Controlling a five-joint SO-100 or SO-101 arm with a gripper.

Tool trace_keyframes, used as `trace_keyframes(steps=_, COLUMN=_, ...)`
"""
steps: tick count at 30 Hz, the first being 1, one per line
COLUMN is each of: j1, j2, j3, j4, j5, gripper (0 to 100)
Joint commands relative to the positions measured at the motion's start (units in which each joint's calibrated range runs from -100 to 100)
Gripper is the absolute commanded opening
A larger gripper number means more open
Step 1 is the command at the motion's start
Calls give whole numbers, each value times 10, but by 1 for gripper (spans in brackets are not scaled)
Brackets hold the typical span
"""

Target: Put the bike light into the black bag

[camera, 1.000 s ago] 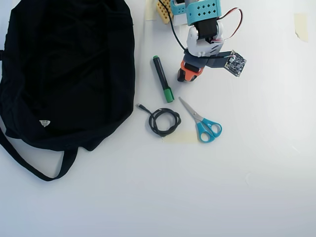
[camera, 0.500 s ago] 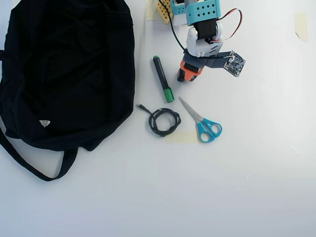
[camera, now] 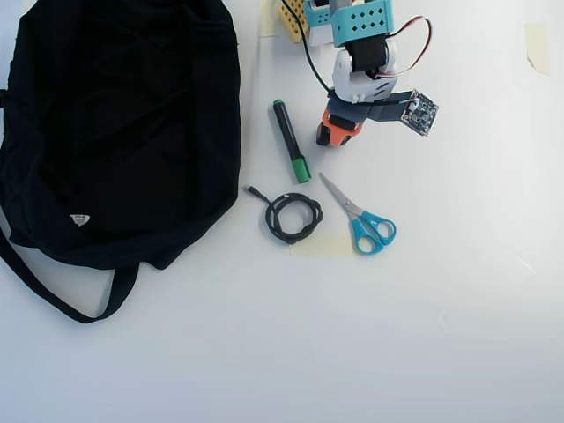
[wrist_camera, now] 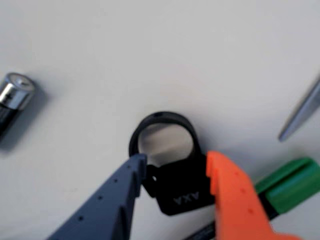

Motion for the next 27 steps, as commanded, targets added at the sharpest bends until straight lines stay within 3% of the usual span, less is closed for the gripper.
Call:
trace_keyframes(steps=1, j1=1, j2=13, j3=-18, j4=-11, j5=7, gripper=16)
trace_keyframes(steps=20, j1=1, j2=120, j3=-49, j4=-15, j5=7, gripper=15)
trace_keyframes(steps=24, j1=-2, j2=130, j3=-62, j4=-15, j5=7, gripper=3)
trace_keyframes(steps=27, j1=-3, j2=124, j3=-65, j4=-14, j5=2, gripper=3)
